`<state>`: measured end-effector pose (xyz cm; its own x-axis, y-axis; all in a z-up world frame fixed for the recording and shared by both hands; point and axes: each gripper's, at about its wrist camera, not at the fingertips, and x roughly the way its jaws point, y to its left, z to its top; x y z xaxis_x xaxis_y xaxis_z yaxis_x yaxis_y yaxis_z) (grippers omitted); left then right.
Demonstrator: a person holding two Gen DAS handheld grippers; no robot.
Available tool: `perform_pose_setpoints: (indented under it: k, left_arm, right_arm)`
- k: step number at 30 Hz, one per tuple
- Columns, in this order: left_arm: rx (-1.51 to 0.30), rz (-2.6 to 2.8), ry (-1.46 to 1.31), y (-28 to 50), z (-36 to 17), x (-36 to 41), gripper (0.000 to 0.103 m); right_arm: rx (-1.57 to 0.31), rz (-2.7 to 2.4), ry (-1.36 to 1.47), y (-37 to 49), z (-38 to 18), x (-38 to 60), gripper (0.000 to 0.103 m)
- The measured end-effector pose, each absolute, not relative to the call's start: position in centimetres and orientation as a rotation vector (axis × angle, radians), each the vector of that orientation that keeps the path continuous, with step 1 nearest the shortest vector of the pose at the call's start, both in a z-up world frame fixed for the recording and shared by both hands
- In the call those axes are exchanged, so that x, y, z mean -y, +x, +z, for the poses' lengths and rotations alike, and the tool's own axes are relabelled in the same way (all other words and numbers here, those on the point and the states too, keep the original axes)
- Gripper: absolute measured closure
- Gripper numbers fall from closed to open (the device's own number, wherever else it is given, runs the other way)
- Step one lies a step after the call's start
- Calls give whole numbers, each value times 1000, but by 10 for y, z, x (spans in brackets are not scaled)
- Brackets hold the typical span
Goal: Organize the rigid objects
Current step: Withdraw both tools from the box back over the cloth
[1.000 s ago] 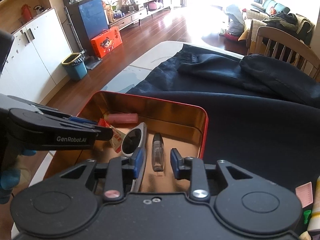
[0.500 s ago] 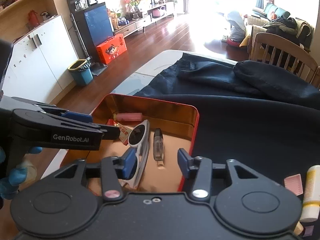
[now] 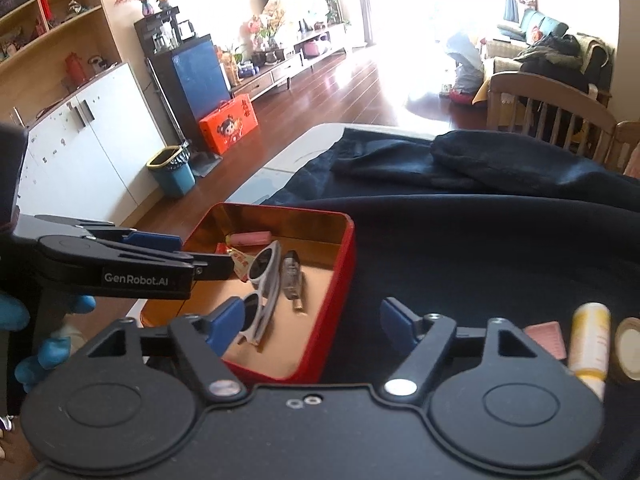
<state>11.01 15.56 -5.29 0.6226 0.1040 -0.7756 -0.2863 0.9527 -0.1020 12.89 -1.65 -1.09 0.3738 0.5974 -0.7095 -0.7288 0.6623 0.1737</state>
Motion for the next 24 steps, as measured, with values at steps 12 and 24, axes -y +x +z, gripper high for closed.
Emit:
perform_pose_setpoints:
  k: [12,24]
  left_arm:
    - [-820,211,-191,110,-42,-94,22]
    - [-815,124,-173,134,-47,-21,21]
  right_arm:
    - [-828,844,-183,128,-4,96,4]
    - [-839,780,-260,139,-21,177,1]
